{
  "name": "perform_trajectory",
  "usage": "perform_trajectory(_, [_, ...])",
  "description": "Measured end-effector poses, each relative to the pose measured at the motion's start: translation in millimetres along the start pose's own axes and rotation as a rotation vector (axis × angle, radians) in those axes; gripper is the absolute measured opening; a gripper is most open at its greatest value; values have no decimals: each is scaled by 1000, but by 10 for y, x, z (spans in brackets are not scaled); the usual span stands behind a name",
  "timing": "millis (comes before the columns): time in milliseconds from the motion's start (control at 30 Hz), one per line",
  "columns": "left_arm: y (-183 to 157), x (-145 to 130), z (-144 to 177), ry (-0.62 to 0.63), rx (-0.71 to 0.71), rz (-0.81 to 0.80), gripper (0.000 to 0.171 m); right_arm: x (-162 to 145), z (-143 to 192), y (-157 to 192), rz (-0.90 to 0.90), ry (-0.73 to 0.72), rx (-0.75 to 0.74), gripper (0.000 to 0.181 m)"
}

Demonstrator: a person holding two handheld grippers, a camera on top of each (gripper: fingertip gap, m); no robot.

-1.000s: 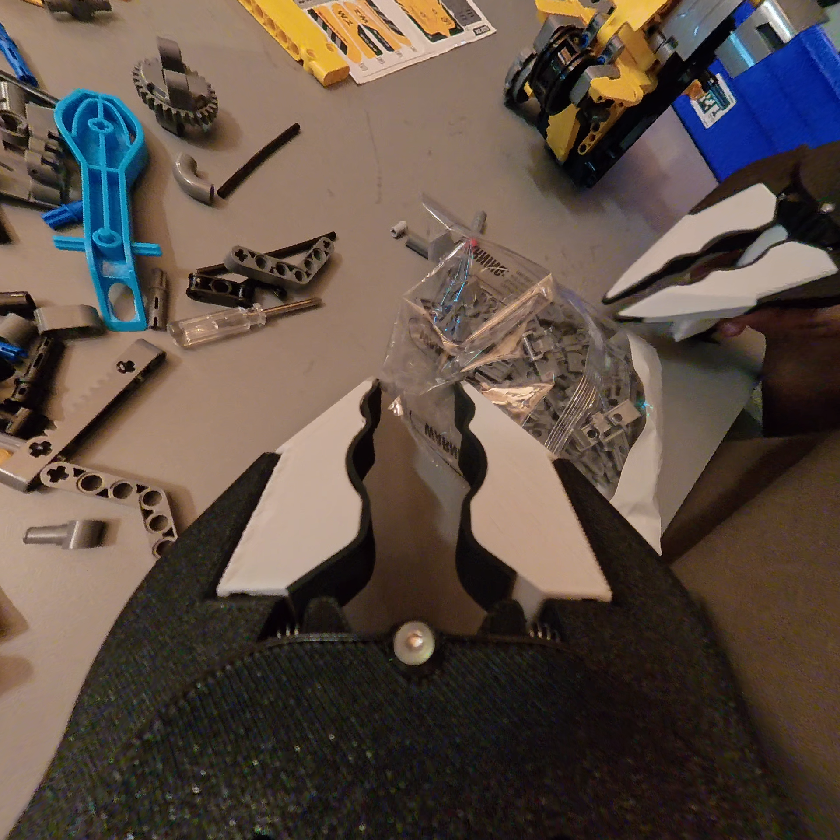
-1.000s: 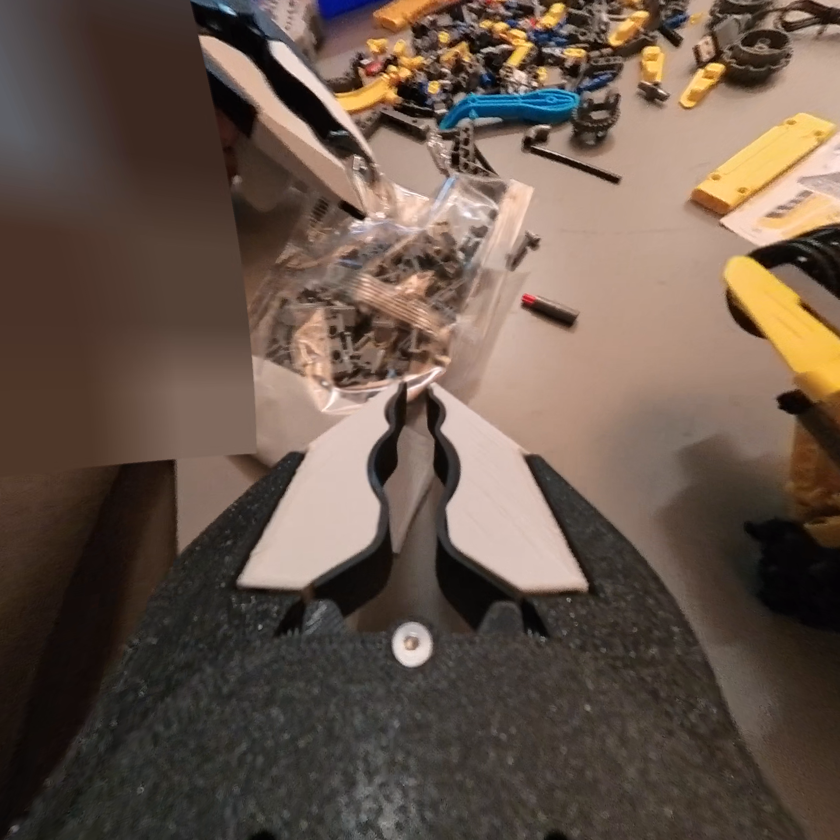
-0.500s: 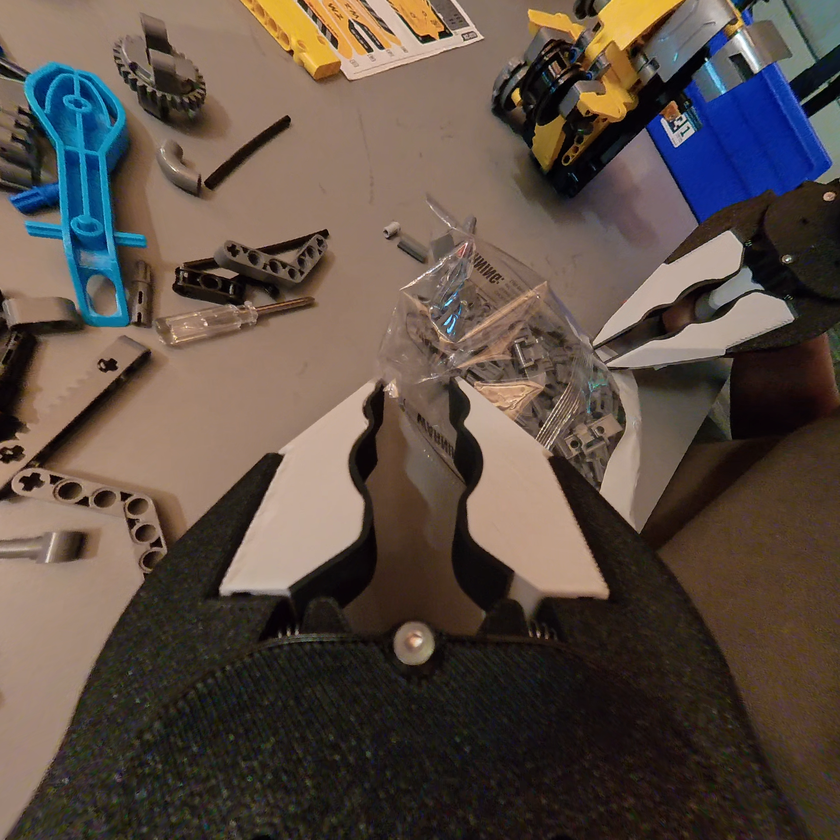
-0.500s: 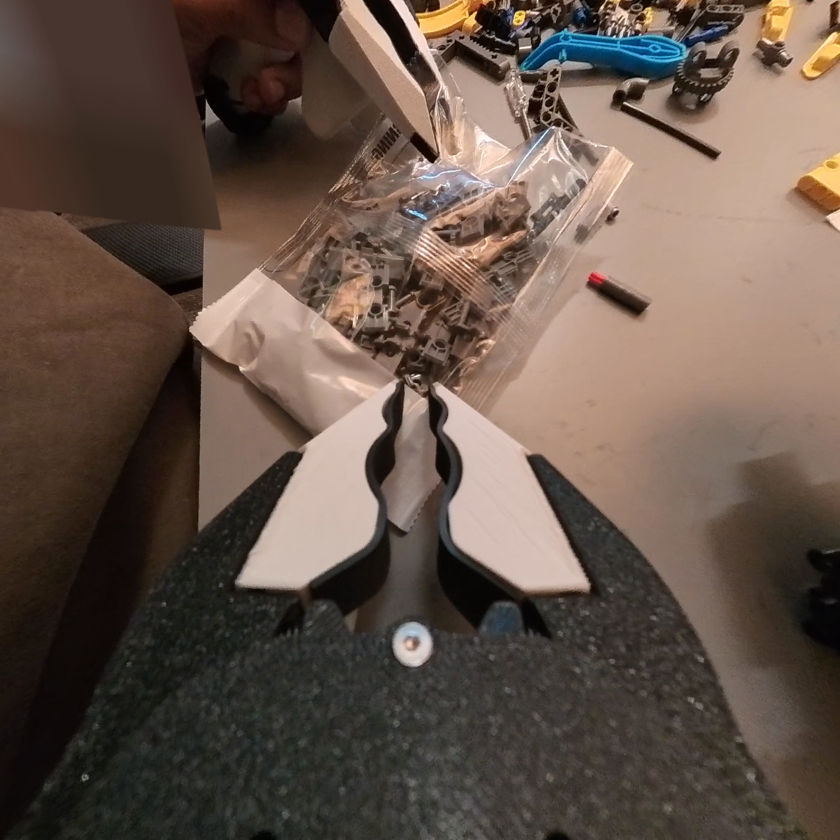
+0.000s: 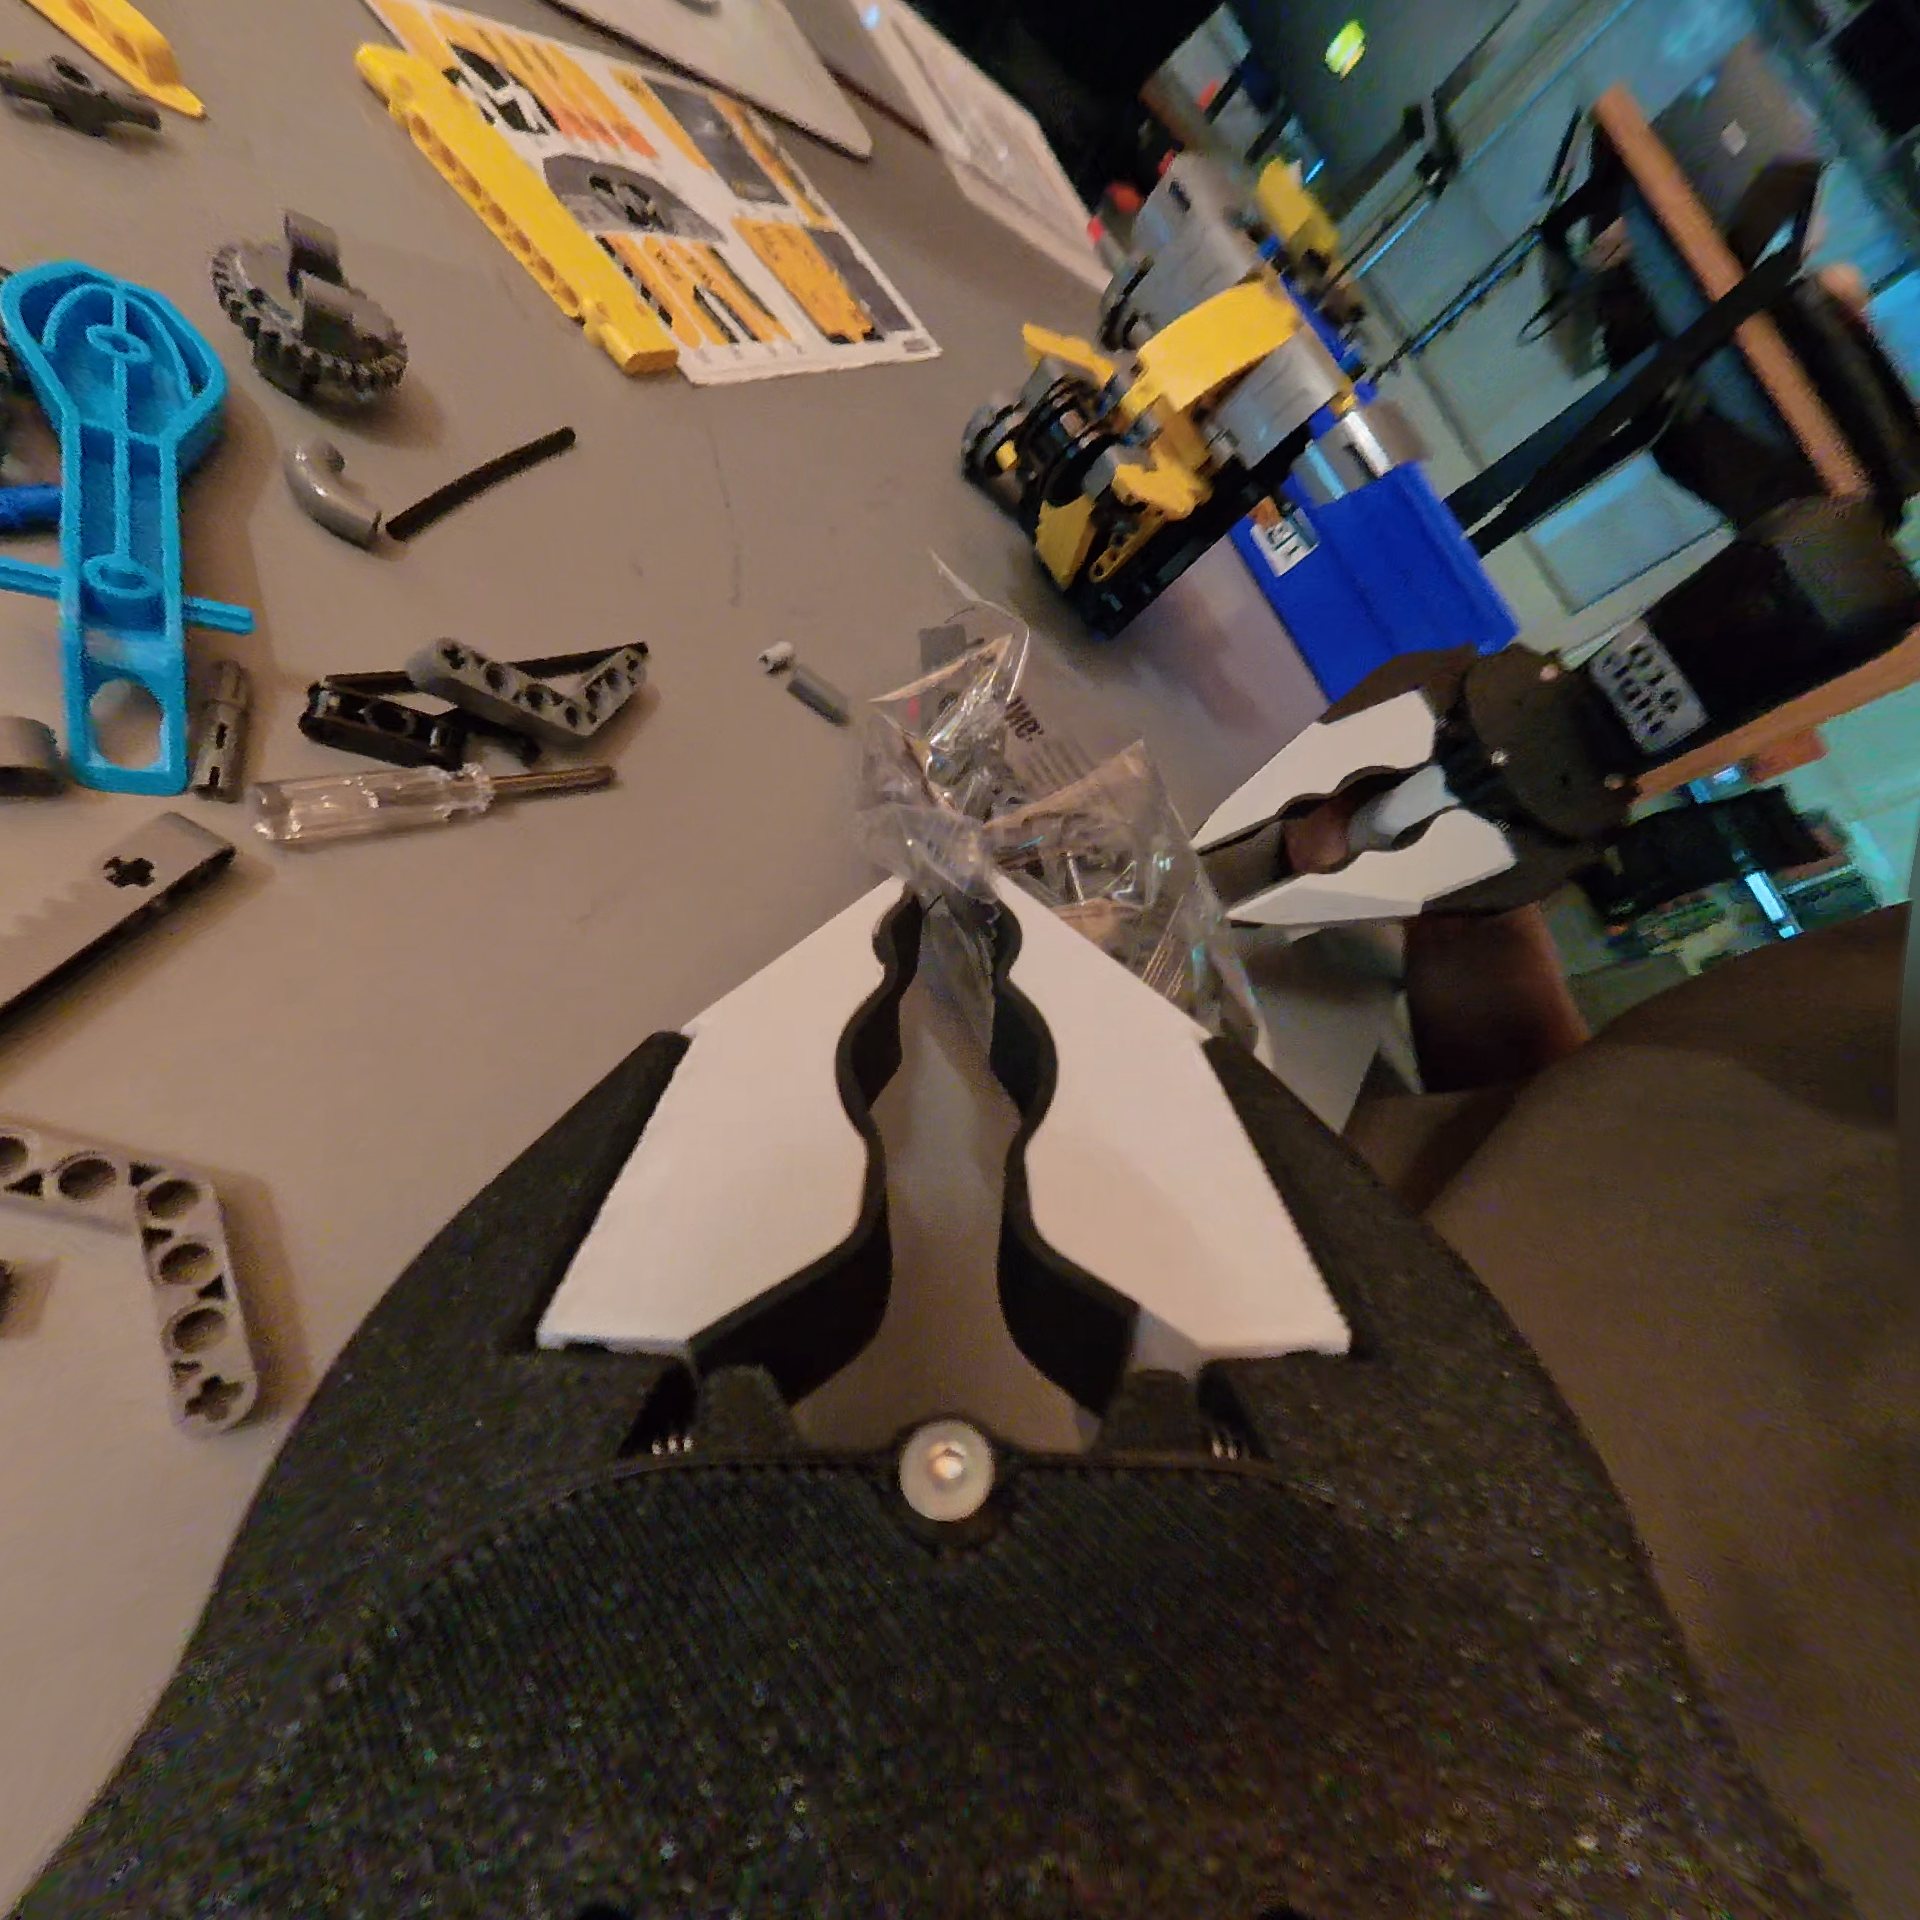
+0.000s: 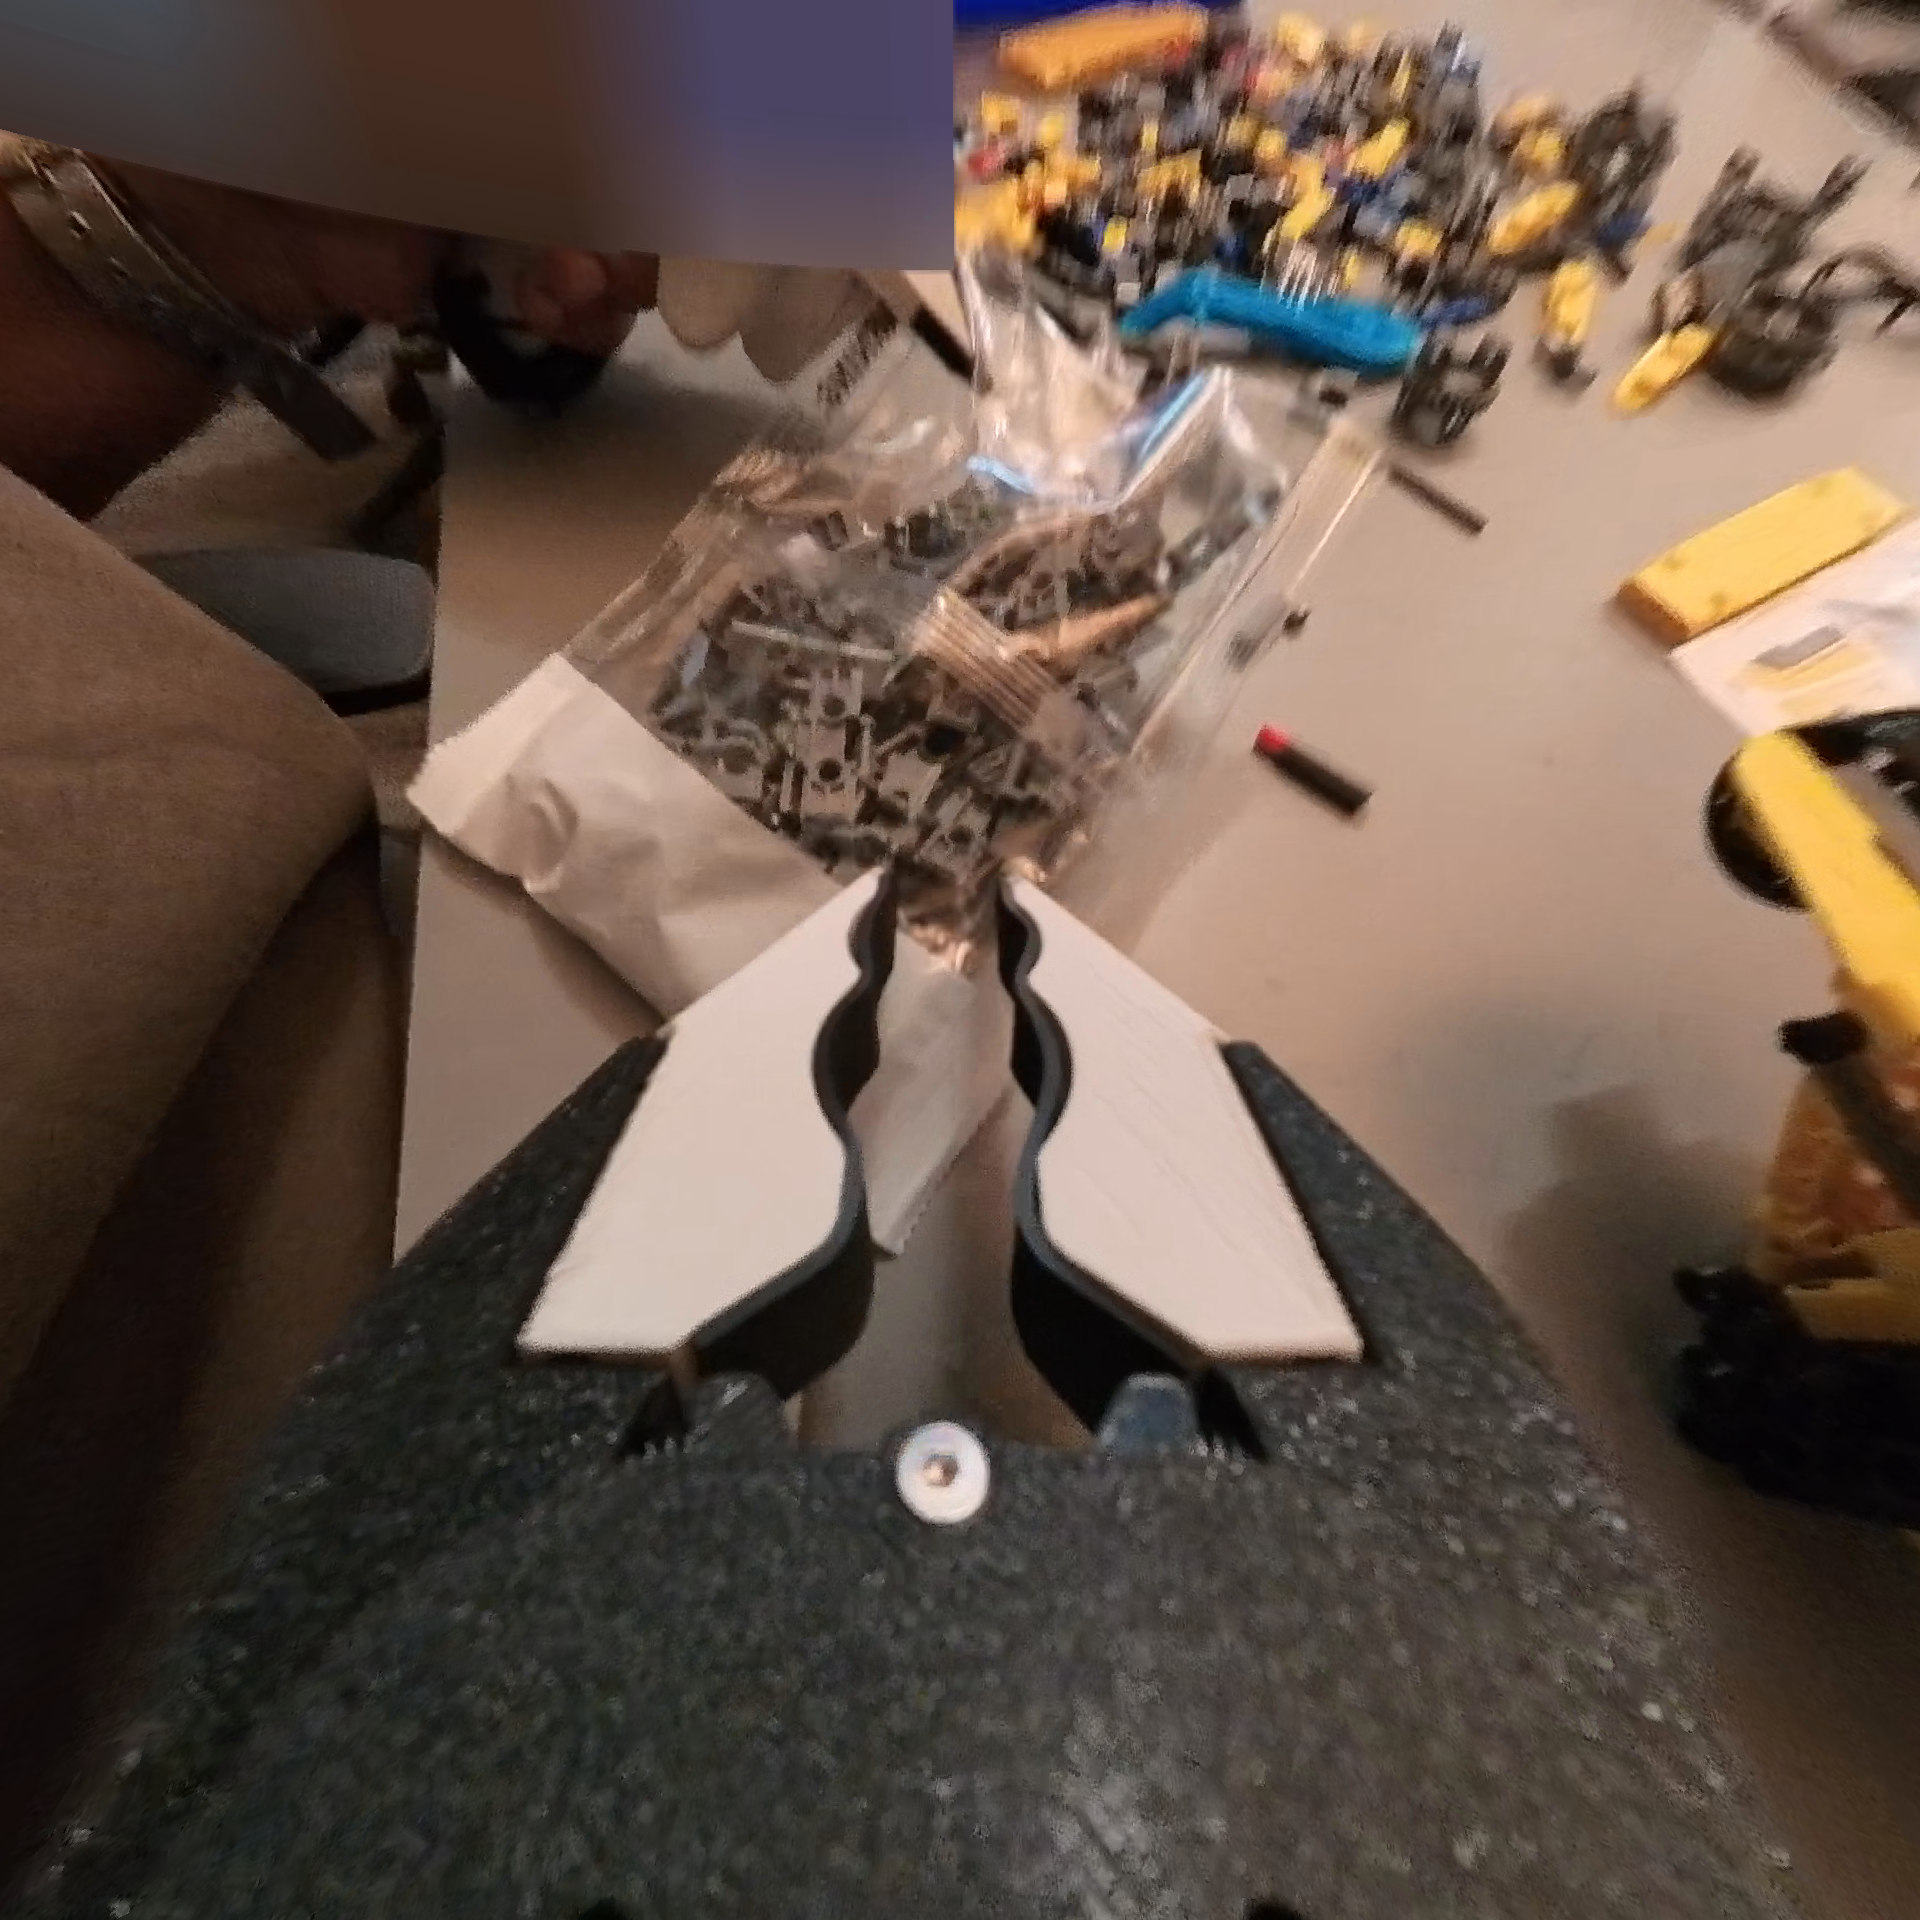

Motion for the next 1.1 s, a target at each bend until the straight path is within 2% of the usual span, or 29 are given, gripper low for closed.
perform_trajectory(133, [-112, 75, 19, -52, -55, 36, 5, 291, 28, -3, 55, -158, -37, 31])
perform_trajectory(267, [-228, 118, -4, -76, -58, 21, 4, 539, -56, 77, 155, -225, -71, 46])
perform_trajectory(400, [-353, 140, -23, -95, -70, 3, 3, 563, -237, 114, 261, -131, -138, 67])
perform_trajectory(500, [-369, 116, -24, -76, -51, -32, 5, 478, -355, 117, 409, 5, -231, 69])
perform_trajectory(567, [-360, 106, -19, -71, -48, -32, 5, 471, -411, 154, 478, 51, -266, 62])
perform_trajectory(667, [-461, 87, -17, -67, -131, -9, 6, 466, -482, 231, 500, 102, -251, 38])
perform_trajectory(767, [-513, 51, -32, -64, -143, -35, 6, 472, -490, 244, 507, 138, -258, 4])
perform_trajectory(800, [-541, 51, -23, -72, -153, -46, 7, 473, -481, 233, 497, 144, -265, 0])
perform_trajectory(900, [-686, 109, 78, -147, -256, -57, 42, 476, -389, 160, 445, 137, -296, 0])
perform_trajectory(1000, [-760, 211, 273, -270, -355, -46, 61, 558, -181, 36, 319, 6, -337, 0])
perform_trajectory(1100, [-745, 242, 412, -366, -376, -79, 71, 703, 105, -59, 87, -243, -295, 0])
Point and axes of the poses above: each gripper's, where its closed fingertips meet, z back along the fingers, x out of its top, y = z × x across the jaws, the point moved 3 cm from there along z, back along the fingers, and after that the axes turned 14 degrees about z, right-handed, at the moved point
